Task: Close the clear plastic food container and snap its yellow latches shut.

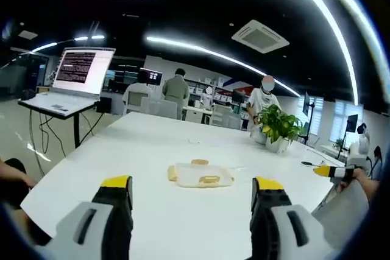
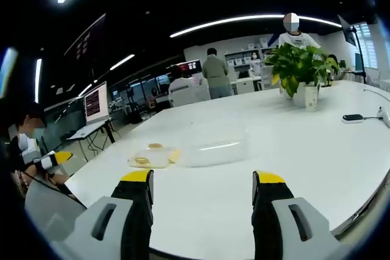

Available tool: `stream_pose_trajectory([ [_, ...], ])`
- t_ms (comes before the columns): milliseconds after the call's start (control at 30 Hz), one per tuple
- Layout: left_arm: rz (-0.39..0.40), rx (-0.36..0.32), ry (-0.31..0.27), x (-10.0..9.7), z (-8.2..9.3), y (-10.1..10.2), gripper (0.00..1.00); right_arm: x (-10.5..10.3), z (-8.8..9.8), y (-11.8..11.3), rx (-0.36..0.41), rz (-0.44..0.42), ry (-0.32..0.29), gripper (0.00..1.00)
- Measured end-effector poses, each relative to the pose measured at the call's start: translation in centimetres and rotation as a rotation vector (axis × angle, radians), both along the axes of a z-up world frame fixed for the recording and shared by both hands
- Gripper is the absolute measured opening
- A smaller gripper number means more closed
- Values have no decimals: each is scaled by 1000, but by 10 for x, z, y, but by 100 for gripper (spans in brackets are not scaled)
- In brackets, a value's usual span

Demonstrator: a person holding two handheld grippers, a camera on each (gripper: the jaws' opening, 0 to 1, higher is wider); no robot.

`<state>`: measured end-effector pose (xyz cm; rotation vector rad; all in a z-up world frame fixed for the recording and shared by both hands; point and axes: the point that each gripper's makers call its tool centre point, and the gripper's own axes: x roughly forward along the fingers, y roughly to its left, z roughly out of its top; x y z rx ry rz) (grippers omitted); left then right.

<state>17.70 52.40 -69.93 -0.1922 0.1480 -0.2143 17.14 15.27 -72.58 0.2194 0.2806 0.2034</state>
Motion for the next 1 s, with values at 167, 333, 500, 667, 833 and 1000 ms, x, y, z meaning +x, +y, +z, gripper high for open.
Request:
stream_pose_trajectory([
  [167,33,-2,6,0,-1,5,78,-2,1,-1,3,-10,-6,67],
  [333,18,11,31,0,-4,3,76,-1,3,0,5,-1,-15,67],
  [500,25,4,19,-3,-2,4,75,-5,6,-3,21,-25,-33,67],
  [667,13,3,27,-2,-2,2,71,-2,1,3,-33,12,7,65],
  [833,18,15,18,-6,-2,2,71,-4,1,1,-17,7,-6,65],
  [1000,13,11,28,-4,-3,2,73,-3,0,4,-36,27,7,65],
])
